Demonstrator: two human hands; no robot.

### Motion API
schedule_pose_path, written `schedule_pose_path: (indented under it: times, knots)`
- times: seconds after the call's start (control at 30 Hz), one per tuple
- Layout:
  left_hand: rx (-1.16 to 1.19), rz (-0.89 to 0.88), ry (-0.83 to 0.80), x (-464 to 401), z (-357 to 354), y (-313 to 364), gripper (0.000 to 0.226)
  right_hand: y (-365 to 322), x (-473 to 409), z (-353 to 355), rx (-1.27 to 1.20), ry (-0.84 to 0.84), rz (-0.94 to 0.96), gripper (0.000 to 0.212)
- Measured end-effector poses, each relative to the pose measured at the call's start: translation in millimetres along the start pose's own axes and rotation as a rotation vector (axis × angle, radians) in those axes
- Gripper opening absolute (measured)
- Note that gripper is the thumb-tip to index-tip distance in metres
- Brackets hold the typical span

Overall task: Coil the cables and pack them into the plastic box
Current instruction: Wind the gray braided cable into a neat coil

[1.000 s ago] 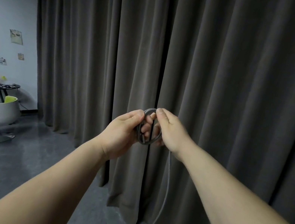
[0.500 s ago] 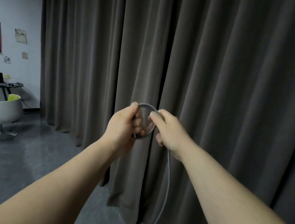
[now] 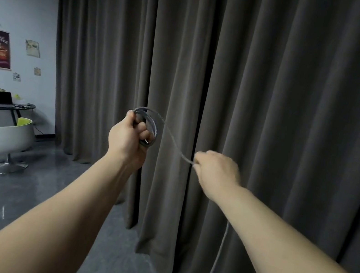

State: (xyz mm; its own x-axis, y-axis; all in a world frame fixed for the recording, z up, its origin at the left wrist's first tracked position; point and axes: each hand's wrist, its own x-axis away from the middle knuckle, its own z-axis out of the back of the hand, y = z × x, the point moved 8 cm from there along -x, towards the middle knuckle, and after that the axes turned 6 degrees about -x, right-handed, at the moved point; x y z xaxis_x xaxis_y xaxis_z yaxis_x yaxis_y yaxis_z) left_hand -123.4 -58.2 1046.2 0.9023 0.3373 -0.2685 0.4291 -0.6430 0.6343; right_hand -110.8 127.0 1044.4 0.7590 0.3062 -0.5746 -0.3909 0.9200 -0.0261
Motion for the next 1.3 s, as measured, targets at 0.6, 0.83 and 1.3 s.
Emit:
schedule_pose_path:
  times: [0.6, 0.83, 1.3]
  knots:
    - [-0.615, -0.016, -0.489, 31, -28, -29, 0.030, -12, -20, 57, -0.735, 0.219, -0.004, 0.043]
    - [-0.584, -0.055, -0.315, 23, -20, -22, 0.042, 6, -17, 20, -1.179, -0.033, -0.159, 0.018]
    - [-0.485, -0.050, -0.322, 27, -45, -27, 0.044, 21, -37, 27, -1.304, 0.319, -0.210, 0.019]
